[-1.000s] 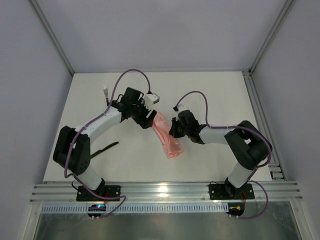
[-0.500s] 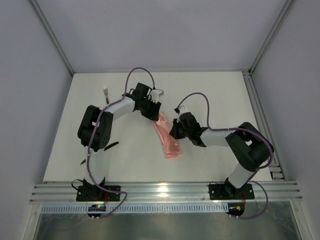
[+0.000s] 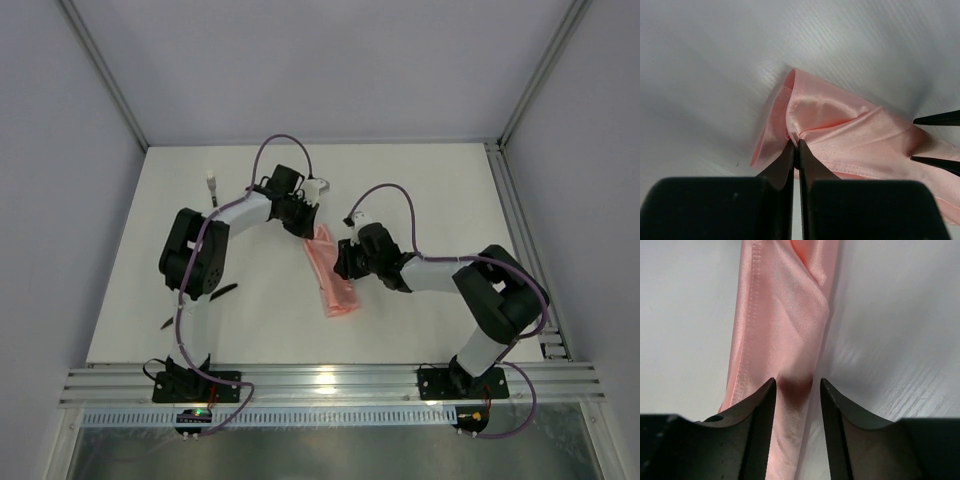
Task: Fold the napkin into a case and place the utensils inside
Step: Smooth out the smaller rectangle-folded napkin at the center of the board.
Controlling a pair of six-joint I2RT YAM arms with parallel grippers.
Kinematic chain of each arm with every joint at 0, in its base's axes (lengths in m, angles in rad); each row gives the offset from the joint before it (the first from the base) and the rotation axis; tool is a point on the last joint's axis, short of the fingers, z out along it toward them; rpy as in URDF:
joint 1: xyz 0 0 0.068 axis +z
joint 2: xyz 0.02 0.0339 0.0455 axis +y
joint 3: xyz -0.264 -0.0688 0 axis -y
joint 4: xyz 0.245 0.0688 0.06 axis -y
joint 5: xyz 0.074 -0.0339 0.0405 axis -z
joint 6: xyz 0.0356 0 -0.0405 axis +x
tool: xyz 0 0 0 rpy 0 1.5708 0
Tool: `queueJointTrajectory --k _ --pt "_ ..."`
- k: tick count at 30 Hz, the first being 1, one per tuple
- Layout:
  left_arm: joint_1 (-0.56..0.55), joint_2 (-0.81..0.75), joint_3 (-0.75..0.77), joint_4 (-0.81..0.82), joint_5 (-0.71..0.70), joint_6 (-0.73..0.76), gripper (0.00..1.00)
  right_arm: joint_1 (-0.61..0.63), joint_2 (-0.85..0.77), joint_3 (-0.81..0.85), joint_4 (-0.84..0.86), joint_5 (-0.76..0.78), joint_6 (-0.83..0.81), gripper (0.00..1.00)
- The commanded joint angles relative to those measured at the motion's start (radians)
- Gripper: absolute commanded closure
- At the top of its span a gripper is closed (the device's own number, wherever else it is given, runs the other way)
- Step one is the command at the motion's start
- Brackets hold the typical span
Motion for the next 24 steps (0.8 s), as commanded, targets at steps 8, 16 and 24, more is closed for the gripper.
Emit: queueJointTrajectory --k 8,16,24 --pt "0.044 -0.034 -0.027 0.007 0.104 0.062 1.00 0.031 -0.238 0.149 -0.346 0.172 -0.252 0.54" --pt "0.050 -0.034 -0.046 0.007 0.147 0.053 1.00 0.125 -0.215 0.131 -0.362 0.051 -0.171 0.46" --pt "0.052 -0.049 -0.066 0.030 0.128 0.044 1.00 0.175 -0.099 0.178 -0.403 0.031 -0.110 0.45"
